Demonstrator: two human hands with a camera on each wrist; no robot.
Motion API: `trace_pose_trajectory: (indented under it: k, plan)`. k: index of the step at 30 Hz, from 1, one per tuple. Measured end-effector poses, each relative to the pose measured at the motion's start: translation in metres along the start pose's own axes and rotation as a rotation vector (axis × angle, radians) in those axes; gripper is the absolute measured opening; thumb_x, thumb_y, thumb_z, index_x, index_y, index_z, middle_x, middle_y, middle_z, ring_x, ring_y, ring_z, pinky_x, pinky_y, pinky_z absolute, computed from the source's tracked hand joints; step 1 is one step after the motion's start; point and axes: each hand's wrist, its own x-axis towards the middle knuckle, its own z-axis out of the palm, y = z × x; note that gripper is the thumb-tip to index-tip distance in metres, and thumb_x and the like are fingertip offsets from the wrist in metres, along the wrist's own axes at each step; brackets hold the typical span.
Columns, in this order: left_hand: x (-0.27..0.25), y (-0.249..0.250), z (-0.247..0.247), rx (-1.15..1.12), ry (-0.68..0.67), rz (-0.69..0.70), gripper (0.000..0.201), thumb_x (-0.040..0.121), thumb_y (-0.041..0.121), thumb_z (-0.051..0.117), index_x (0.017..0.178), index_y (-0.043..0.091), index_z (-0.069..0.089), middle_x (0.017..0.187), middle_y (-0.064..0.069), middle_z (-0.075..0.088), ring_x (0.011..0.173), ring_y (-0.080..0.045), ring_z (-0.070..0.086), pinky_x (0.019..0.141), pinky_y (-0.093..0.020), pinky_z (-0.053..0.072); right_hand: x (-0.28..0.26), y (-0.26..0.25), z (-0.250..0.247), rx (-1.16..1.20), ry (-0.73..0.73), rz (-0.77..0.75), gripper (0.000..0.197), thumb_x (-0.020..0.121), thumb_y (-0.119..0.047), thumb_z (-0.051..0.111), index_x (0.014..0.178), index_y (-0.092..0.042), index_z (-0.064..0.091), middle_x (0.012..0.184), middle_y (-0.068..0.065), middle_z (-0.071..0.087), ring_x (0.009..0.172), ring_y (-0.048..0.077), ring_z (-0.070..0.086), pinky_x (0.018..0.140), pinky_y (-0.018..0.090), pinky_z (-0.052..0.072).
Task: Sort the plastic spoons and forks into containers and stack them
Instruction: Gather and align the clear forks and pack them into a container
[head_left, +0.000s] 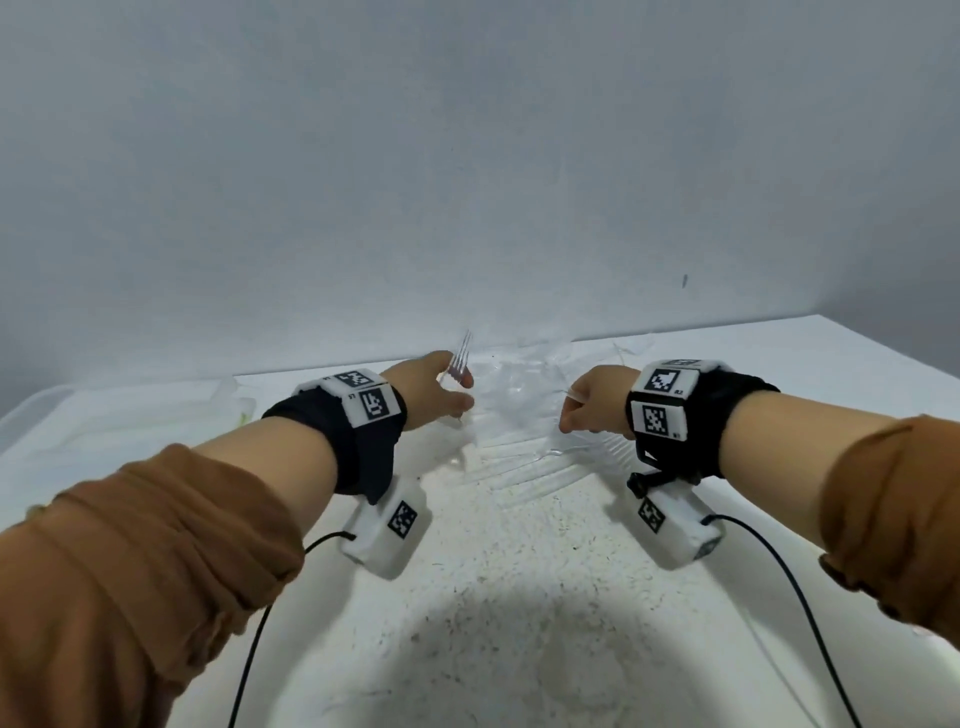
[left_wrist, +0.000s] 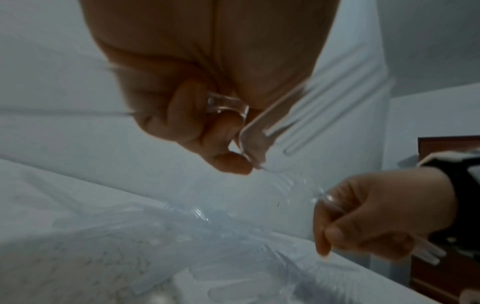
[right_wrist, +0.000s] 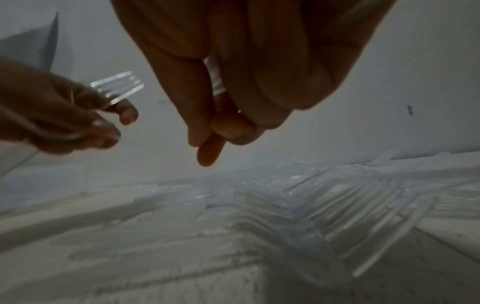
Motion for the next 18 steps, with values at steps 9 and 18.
trace_pose_trajectory:
  k: [9, 18]
  plan:
    - [-0.012, -0.002, -0.009, -0.284, -0.088, 0.033, 0.023, 0.092, 0.013, 0.051, 0.095, 0.032, 0.065, 0.094, -0.007, 0.063, 0.070, -0.014, 0.045, 0.066, -0.021, 0.040, 0.006, 0.002, 0.019, -0.224, -0.150, -0.024, 0.027, 0.085, -0.017, 0.065, 0.112, -0.019, 0.067, 0.085, -0.007, 0.055, 0.075, 0.010, 0.050, 0.052, 0.011, 0.033]
    - [-0.011, 0.010, -0.008, -0.071, 0.086, 0.089, 0.021, 0.092, 0.040, 0.053, 0.104, 0.027, 0.064, 0.092, 0.011, 0.054, 0.082, -0.008, 0.050, 0.063, -0.019, 0.036, -0.001, 0.004, 0.013, -0.234, -0.073, -0.048, 0.019, 0.085, -0.015, 0.059, 0.102, -0.017, 0.067, 0.085, -0.006, 0.056, 0.079, 0.013, 0.051, 0.054, 0.015, 0.037]
